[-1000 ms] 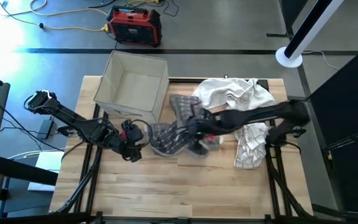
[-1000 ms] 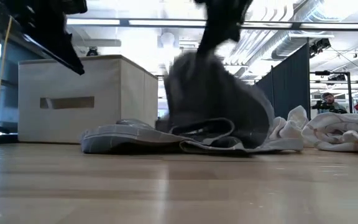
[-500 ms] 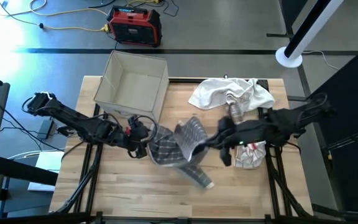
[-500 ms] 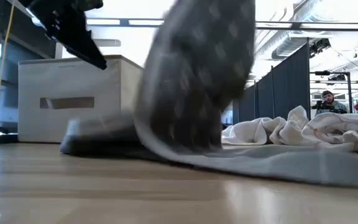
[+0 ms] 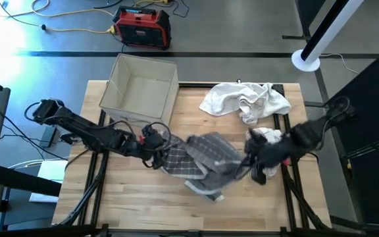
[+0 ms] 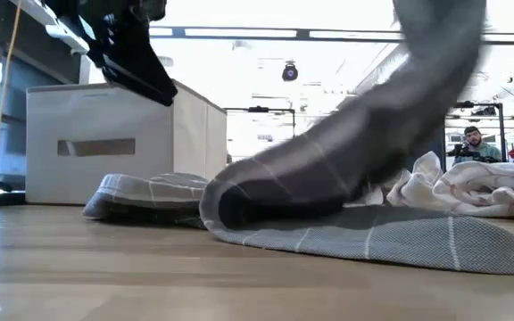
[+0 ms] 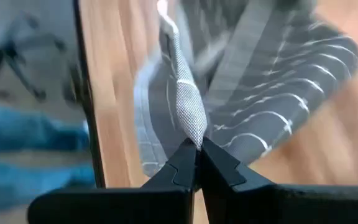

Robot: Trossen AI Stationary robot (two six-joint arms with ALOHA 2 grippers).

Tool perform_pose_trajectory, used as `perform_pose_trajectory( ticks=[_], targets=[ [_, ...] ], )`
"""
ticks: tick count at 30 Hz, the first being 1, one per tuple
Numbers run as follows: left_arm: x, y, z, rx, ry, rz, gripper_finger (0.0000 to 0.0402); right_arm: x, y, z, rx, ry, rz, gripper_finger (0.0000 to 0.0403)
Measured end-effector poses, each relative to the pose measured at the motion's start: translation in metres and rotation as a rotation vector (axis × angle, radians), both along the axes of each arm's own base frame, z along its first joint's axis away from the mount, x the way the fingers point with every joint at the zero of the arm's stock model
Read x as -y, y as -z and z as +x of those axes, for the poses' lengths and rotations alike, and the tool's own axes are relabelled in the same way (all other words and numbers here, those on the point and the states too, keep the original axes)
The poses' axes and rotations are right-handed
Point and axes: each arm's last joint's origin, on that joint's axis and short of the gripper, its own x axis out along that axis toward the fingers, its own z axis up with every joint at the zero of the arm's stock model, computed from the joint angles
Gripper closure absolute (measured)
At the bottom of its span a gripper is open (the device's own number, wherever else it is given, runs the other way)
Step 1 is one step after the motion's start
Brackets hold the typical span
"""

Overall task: Fold towel
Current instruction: Fold the gray towel

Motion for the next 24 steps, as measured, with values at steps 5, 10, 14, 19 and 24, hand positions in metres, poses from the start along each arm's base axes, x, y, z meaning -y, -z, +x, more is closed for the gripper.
perform_pose_trajectory(
  ticks=[5,10,14,19,24],
  targets=[
    [0.003,0.013,0.007,-0.053,0.028,-0.019,0.0216,-0.022,0.055,-0.022,-0.186,0.033,0.040,0.0403],
    [0.008,0.025,0.022,-0.027,0.042,-0.049,0.0216,-0.037,0.086,-0.042,-0.303,0.076,0.116,0.0403],
    [0.009,0.033,0.039,0.009,0.144,-0.102,0.0216,-0.045,0.097,-0.058,-0.456,0.074,0.182,0.0388],
    [0.007,0.041,0.053,0.060,0.199,-0.131,0.0216,-0.051,0.091,-0.066,-0.518,0.058,0.209,0.0330],
    [0.000,0.044,0.057,0.058,0.182,-0.149,0.0216,-0.051,0.070,-0.063,-0.486,0.079,0.208,0.0266]
  ],
)
